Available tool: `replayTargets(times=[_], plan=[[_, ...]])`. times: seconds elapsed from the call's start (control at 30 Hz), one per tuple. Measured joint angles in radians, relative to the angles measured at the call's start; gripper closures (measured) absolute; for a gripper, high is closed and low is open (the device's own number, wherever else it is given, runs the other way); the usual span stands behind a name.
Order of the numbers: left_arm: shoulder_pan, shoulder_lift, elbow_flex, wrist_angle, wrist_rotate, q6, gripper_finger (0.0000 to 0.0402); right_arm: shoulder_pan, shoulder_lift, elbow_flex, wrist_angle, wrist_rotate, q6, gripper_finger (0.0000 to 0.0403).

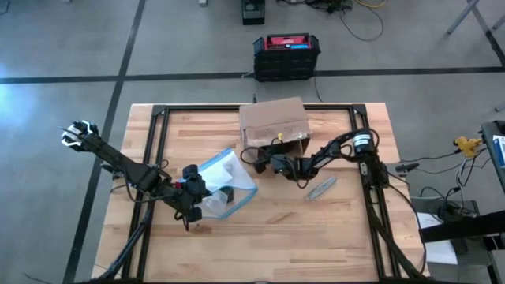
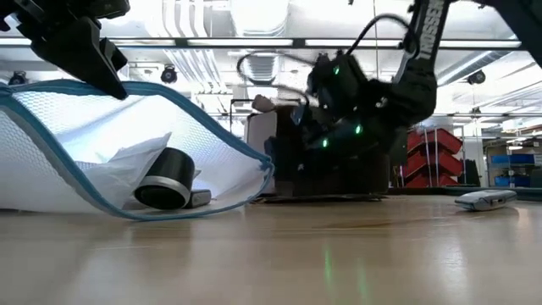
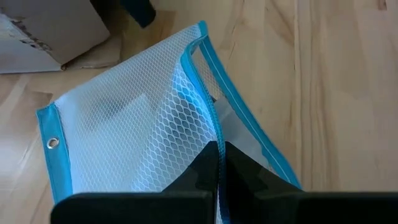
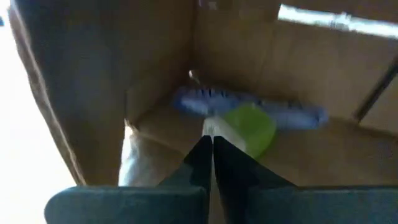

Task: Unpack boxes
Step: Remove the green charger adapter from the cardboard box

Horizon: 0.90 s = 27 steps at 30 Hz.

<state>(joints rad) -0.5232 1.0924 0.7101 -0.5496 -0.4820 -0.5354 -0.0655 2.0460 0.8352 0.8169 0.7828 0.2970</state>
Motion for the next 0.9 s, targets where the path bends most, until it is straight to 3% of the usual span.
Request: replayTargets(times=[0.2,0.43,0.5,0.67,0.9], plan=[[0.000,0.000,0.000,-0.001,0.000,0.000,0.0401,0.023,0.042,0.024,-0.051,-0.026,0.018,0.0401],[0.000,-0.001,0.000,-0.001,0.001,0.003,0.0401,0.170,-0.126,0.024,-0.598,-0.069,0.213,0.0401],[0.000,-0.003,0.000,-0.001,0.001,0.003,0.0401,0.239,-0.183,0.022,-0.732,-0.037,0.287,0.0401],[0.000,-0.016,0.000,-0.006,0.001,0.020,0.0401,0.312,-0.256,0.021,-0.748,0.166,0.339,0.0401],[-0.002,-0.055,0.000,-0.020,0.033,0.019,0.0401,0.293,-0.199,0.012,-0.748,0.161,0.399,0.0401]])
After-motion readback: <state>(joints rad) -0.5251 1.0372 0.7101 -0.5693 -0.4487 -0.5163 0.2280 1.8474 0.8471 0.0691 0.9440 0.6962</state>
